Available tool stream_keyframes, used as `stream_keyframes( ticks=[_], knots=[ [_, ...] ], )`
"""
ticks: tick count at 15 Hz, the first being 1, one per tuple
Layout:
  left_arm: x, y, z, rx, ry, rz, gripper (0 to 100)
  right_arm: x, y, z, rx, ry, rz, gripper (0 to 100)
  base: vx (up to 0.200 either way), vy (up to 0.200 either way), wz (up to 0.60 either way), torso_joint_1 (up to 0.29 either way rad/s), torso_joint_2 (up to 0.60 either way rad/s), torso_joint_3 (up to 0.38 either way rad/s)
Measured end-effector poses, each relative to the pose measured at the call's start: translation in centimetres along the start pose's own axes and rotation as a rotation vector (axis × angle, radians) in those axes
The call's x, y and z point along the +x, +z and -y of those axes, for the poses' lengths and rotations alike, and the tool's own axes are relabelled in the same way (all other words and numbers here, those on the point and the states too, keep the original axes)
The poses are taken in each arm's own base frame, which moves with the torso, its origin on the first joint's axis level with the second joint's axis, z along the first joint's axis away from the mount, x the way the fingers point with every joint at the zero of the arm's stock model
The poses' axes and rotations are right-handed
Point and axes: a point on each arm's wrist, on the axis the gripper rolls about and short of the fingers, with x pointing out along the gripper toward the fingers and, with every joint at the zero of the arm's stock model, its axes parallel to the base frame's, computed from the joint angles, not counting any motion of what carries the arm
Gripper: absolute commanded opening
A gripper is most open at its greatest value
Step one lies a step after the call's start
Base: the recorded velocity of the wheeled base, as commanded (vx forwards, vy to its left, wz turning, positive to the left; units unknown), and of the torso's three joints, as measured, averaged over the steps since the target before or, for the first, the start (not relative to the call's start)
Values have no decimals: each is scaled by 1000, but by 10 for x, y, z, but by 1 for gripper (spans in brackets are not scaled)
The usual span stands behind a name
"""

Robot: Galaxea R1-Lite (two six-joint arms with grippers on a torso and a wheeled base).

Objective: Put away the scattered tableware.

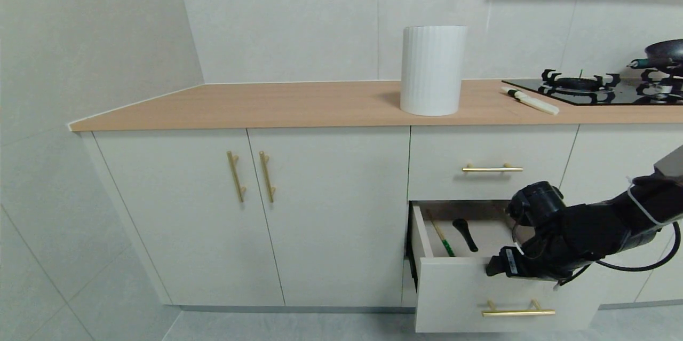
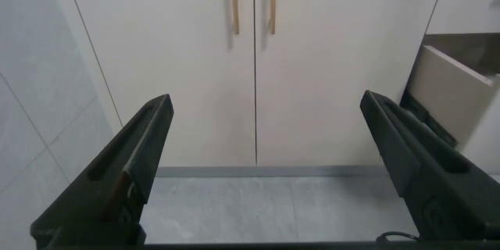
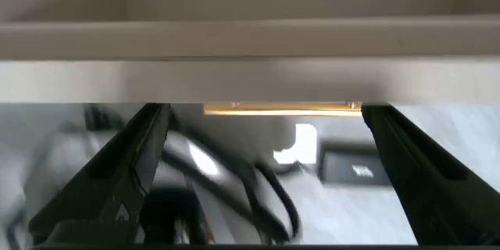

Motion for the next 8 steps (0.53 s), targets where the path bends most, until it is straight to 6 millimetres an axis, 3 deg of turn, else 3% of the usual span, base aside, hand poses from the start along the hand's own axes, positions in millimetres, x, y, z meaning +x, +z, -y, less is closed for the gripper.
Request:
stream_keyframes(
  ticks=[8],
  knots=[
    [0,0,0,0,0,0,100,60,32,6,103,22,362,100,0,0,0,0,0,0]
  ],
)
